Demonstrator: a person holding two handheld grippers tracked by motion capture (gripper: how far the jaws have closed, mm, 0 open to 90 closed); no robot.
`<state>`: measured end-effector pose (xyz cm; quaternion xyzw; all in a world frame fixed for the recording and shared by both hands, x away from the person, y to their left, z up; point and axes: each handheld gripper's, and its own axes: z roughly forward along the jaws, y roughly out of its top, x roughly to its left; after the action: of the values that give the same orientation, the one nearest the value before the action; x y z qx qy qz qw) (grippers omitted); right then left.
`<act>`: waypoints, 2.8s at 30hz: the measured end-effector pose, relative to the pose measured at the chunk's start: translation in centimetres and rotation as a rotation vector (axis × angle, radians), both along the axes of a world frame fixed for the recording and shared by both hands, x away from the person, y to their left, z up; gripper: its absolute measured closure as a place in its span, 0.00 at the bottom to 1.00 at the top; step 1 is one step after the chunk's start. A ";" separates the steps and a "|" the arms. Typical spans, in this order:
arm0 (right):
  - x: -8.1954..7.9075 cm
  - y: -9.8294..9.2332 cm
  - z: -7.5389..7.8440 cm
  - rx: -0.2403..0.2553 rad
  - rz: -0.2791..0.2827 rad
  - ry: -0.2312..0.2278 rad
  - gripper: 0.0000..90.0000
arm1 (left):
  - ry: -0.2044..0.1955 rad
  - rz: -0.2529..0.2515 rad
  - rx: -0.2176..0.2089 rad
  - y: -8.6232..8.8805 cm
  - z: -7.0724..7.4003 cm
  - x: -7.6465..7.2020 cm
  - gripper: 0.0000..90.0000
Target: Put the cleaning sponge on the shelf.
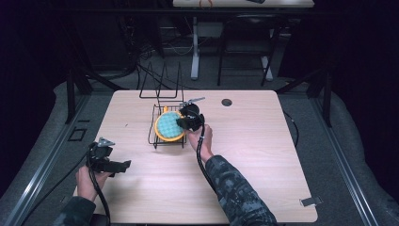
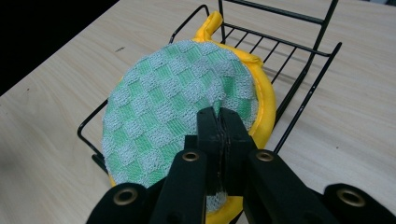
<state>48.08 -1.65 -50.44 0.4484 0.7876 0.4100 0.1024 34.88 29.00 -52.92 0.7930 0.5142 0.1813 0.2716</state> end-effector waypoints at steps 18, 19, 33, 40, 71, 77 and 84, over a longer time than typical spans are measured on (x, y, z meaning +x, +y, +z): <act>0.2 0.4 -1.4 -0.015 -0.003 0.037 0.86 | 0.005 -0.014 0.002 -0.1 -0.1 0.1 0.00; 0.1 0.4 -1.3 -0.020 0.002 0.034 0.85 | 0.006 -0.014 0.002 -0.1 -0.1 0.1 0.00; -3.0 -2.5 1.0 -0.015 0.123 -0.012 0.52 | 0.004 -0.016 0.002 -0.1 -0.1 0.1 0.00; -4.9 -4.7 1.8 -0.030 0.170 -0.036 0.33 | 0.006 -0.010 0.008 -0.2 -0.1 0.1 0.00; -10.0 -14.7 4.0 -0.156 0.148 -0.082 0.00 | 0.004 -0.023 0.008 -0.3 0.0 0.0 0.00; -11.8 -17.1 3.9 -0.197 0.103 -0.091 0.00 | 0.008 -0.029 0.012 -0.4 -0.1 0.0 0.00; -14.4 -20.0 2.1 -0.235 0.055 -0.058 0.00 | 0.005 -0.034 0.023 -0.4 -0.1 0.1 0.00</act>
<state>33.63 -21.68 -48.31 0.3994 0.8391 0.3302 0.1656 34.97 28.61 -53.03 0.8053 0.4992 0.1805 0.2641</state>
